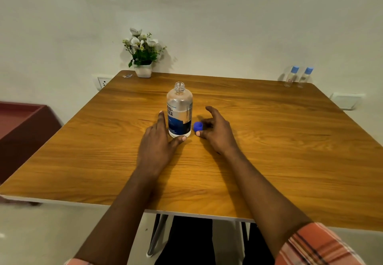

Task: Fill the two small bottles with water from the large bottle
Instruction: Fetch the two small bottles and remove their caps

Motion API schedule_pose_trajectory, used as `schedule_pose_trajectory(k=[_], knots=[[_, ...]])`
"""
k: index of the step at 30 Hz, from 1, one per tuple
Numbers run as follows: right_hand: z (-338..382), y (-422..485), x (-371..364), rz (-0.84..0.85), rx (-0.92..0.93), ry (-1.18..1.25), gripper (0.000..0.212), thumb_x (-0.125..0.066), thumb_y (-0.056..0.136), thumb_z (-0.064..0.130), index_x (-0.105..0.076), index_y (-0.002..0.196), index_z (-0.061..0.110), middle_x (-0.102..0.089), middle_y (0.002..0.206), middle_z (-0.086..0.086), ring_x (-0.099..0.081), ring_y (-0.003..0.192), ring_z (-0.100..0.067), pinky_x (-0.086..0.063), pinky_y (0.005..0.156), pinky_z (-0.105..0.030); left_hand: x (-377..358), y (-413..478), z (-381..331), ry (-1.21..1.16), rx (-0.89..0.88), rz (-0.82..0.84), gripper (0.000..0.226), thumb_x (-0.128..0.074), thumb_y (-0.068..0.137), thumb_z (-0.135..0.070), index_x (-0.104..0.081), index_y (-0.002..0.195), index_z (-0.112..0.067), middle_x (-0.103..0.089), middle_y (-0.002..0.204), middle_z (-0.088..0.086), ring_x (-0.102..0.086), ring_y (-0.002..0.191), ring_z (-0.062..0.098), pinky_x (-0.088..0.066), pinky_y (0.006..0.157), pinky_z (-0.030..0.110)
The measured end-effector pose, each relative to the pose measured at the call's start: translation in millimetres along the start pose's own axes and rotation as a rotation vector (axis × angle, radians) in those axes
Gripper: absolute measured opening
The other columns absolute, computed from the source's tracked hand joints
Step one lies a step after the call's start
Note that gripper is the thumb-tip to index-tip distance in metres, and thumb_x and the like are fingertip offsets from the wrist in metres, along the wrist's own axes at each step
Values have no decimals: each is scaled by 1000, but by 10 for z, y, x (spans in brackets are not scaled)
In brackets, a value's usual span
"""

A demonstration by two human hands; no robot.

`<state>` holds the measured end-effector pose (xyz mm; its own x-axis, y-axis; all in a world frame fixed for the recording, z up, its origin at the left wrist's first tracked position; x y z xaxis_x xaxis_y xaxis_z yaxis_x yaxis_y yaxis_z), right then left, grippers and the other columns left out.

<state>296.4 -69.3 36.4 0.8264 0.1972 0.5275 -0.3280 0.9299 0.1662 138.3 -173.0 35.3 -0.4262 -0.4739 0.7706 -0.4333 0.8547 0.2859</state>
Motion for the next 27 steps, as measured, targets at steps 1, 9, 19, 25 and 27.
schedule_pose_trajectory(k=[1, 9, 19, 25, 27], knots=[[-15, -1, 12, 2, -6, 1, 88, -80, 75, 8, -32, 147, 23, -60, 132, -10, -54, 124, -22, -46, 101, -37, 11, -24, 22, -21, 20, -3, 102, -70, 81, -50, -8, 153, -15, -42, 149, 9, -37, 136, 27, -37, 109, 42], [-176, -125, 251, -21, -7, -36, 80, -76, 81, 11, -33, 148, 25, -57, 135, -6, -51, 126, -19, -42, 97, -29, 77, -424, 13, -73, 100, -69, 88, -70, 85, -32, -15, 152, -19, -39, 148, 6, -34, 136, 25, -35, 110, 42], [-442, -413, 757, -73, -34, -74, 65, -73, 84, 15, -44, 141, 24, -58, 134, -7, -53, 125, -17, -43, 100, -28, -486, -649, -961, -9, -253, 145, 49, -56, 95, -27, -44, 141, -22, -48, 138, -1, -41, 127, 14, -37, 106, 31], [-810, -446, 1387, -200, -119, -112, 62, -73, 84, 21, -46, 140, 21, -58, 135, -6, -53, 126, -17, -42, 101, -29, -924, -469, -1545, -1, -361, 224, 44, -53, 96, -26, -47, 139, -18, -52, 134, 2, -45, 123, 18, -39, 104, 31], [-944, -417, 1603, -249, -149, -125, 61, -73, 84, 21, -47, 139, 20, -57, 135, -7, -53, 126, -17, -41, 100, -28, -1057, -372, -1701, 4, -374, 237, 44, -52, 96, -26, -47, 139, -17, -52, 134, 3, -46, 123, 19, -38, 104, 32]])
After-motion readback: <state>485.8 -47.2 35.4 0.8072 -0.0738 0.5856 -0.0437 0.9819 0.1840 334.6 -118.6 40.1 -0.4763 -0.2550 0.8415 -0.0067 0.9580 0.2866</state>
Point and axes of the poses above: each hand's wrist, its own y-axis towards the middle knuckle, its own x-axis out of the back of the hand, z = x × y, the point moved 9 cm from there along y, towards the middle knuckle
